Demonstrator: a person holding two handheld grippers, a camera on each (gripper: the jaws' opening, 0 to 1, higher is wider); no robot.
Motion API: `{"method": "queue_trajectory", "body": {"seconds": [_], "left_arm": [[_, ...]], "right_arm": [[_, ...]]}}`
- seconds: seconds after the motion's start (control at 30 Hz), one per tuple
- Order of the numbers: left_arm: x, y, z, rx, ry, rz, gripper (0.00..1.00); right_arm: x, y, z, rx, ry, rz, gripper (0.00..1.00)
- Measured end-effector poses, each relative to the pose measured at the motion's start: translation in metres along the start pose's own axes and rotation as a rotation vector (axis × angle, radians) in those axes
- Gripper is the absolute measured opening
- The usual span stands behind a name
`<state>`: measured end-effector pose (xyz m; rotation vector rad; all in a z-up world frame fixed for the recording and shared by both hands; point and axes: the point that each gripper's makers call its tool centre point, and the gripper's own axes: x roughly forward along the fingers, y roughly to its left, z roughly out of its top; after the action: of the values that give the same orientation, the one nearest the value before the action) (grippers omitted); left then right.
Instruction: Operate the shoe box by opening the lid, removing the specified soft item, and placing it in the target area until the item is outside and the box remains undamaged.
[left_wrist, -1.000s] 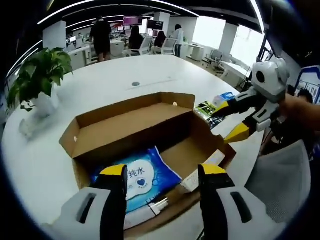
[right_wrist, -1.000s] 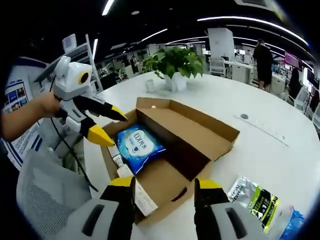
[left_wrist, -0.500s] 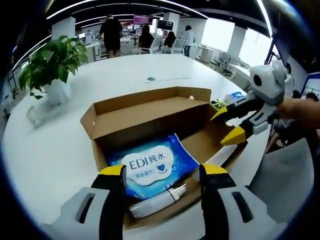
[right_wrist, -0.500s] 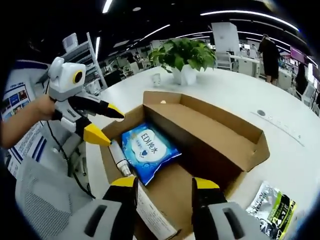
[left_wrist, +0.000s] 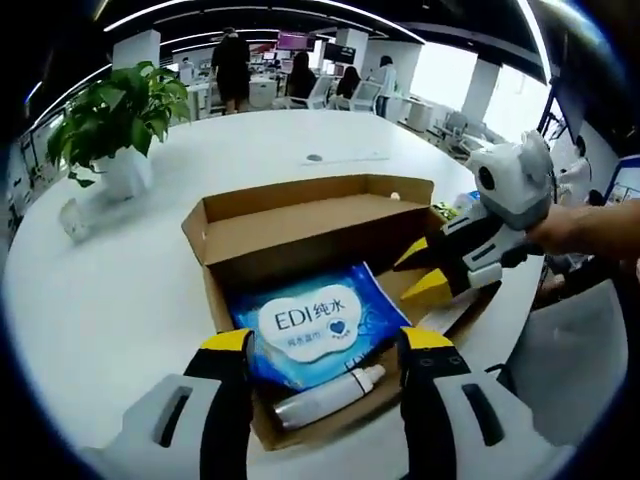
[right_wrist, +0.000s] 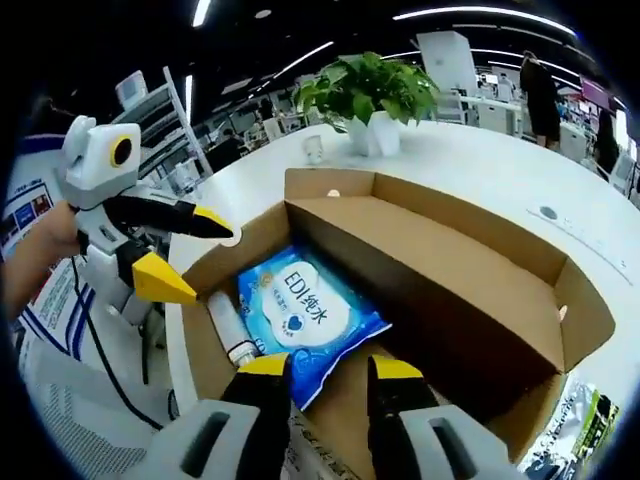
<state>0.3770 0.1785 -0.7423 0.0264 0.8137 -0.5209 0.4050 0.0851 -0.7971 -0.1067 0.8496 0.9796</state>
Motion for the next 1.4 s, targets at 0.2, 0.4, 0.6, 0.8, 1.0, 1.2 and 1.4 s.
{"method": "queue_trajectory", "body": {"seconds": [0.2, 0.4, 0.6, 0.8, 1.0, 1.2, 1.4], "left_arm": [[0.000, 0.003, -0.001, -0.013, -0.009, 0.001, 0.58], [0.002, 0.004, -0.001, -0.016, -0.010, 0.004, 0.55], [0.003, 0.007, -0.002, -0.008, -0.003, 0.013, 0.53], [0.005, 0.012, -0.003, -0.008, 0.009, 0.018, 0.49], [0.013, 0.011, -0.003, 0.000, 0.034, 0.016, 0.45], [0.028, 0.009, -0.007, 0.018, 0.075, 0.015, 0.32], [0.043, 0.013, -0.015, 0.016, 0.134, 0.034, 0.29]], "right_arm": [[0.018, -0.003, -0.005, 0.020, 0.051, -0.030, 0.20], [0.029, -0.007, -0.011, 0.085, 0.102, -0.054, 0.15], [0.031, -0.006, -0.012, 0.080, 0.112, -0.054, 0.00], [0.022, -0.011, -0.004, 0.093, 0.072, -0.085, 0.00], [0.011, -0.018, -0.002, 0.113, 0.053, -0.103, 0.00], [-0.001, -0.023, -0.006, 0.120, 0.039, -0.124, 0.00], [-0.011, -0.029, -0.008, 0.131, 0.028, -0.141, 0.00]]}}
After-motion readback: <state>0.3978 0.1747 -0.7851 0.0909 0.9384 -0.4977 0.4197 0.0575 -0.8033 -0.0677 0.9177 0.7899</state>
